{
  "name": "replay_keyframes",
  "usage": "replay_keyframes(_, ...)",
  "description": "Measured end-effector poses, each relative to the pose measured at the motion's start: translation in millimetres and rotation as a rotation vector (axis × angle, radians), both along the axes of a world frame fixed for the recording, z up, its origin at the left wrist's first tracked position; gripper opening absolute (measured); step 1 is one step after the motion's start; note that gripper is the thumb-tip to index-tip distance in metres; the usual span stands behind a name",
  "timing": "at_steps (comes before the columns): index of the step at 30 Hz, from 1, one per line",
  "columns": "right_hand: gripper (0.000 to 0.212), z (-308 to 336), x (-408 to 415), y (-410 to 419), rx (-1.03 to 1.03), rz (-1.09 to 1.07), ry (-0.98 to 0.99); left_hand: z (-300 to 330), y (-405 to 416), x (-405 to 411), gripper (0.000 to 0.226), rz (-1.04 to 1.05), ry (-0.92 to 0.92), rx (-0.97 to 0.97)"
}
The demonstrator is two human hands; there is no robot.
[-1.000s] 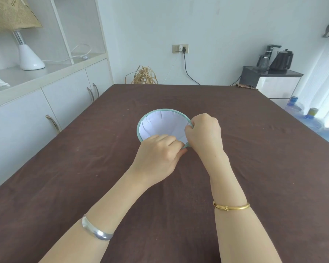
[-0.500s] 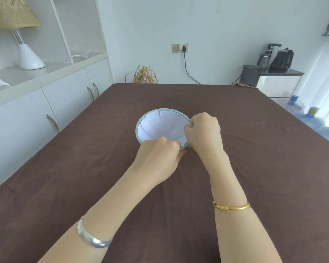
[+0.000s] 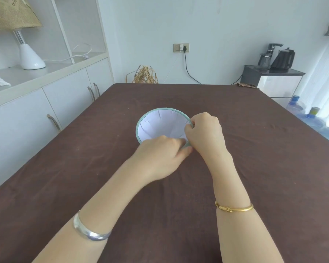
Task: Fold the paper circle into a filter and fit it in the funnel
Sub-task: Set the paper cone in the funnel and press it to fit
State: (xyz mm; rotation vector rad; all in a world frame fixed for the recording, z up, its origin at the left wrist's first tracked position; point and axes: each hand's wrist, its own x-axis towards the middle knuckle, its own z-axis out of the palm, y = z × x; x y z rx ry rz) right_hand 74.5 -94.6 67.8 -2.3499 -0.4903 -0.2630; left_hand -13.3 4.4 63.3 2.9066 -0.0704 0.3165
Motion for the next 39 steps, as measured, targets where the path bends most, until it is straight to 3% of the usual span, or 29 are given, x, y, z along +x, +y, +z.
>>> replay_keyframes(3,0.037,2,0,0,-0.005,-0.025,0.022,18,41,6,0.028,0.196,-0.255,-0.111)
replay_keyframes(5,0.038,2,0,1,-0.005,-0.026,0.029,23,68,12,0.05,0.411,-0.141,-0.079)
replay_keyframes(7,0.038,3,-1,3,-0.003,-0.017,0.027,20,77,18,0.062,0.489,0.01,-0.237)
replay_keyframes(10,0.037,3,-5,6,-0.012,0.005,0.014,17,71,32,0.035,0.454,0.06,-0.288)
replay_keyframes(16,0.038,3,-5,6,-0.021,0.013,0.009,18,66,45,0.04,0.514,0.053,-0.133)
replay_keyframes(26,0.038,3,-6,4,-0.015,-0.001,0.01,21,76,41,0.039,0.373,0.141,-0.299)
replay_keyframes(39,0.037,1,-3,1,-0.012,0.012,0.023,13,73,38,0.034,0.308,0.035,-0.367)
